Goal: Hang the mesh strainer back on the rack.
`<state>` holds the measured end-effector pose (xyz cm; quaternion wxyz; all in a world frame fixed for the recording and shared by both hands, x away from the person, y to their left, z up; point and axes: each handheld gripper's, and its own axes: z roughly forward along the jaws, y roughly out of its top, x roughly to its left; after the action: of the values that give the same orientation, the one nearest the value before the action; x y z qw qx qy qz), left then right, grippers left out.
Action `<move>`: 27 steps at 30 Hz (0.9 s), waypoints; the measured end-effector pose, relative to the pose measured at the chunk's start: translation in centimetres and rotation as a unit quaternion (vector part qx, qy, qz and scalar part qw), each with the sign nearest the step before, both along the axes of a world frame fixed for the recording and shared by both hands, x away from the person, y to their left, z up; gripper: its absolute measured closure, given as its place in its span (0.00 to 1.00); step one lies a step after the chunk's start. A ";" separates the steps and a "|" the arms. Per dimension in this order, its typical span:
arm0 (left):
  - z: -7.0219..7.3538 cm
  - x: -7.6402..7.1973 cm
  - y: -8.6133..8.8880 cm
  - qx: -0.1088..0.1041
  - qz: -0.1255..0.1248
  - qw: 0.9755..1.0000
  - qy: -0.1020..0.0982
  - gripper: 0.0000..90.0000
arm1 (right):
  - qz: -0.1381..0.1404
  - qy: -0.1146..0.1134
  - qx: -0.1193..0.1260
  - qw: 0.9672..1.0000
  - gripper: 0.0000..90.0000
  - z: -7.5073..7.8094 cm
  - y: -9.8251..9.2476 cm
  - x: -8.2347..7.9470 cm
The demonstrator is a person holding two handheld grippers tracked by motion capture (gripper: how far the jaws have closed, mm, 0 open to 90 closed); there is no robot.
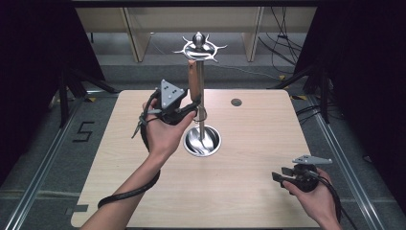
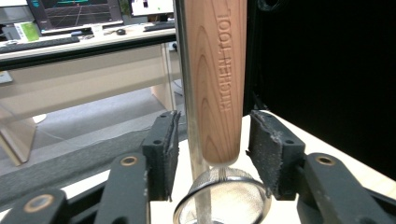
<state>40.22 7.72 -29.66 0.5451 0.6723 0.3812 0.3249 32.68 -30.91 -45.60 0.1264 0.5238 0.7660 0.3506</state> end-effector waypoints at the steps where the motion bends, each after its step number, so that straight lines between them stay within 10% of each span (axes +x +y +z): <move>1: 0.0 -0.2 0.3 -0.004 -0.001 1.000 -0.005 0.57 | 0.000 -0.001 0.000 1.000 0.57 0.0 0.0 0.0; 27: -0.9 -5.4 5.5 -0.020 -0.017 1.000 -0.013 0.49 | -0.006 -0.001 0.004 1.000 0.56 0.0 0.2 -0.2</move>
<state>34.86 13.18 -30.61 0.5686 0.6633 0.3696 0.3165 32.51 -30.70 -45.60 0.1268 0.5288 0.7611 0.3536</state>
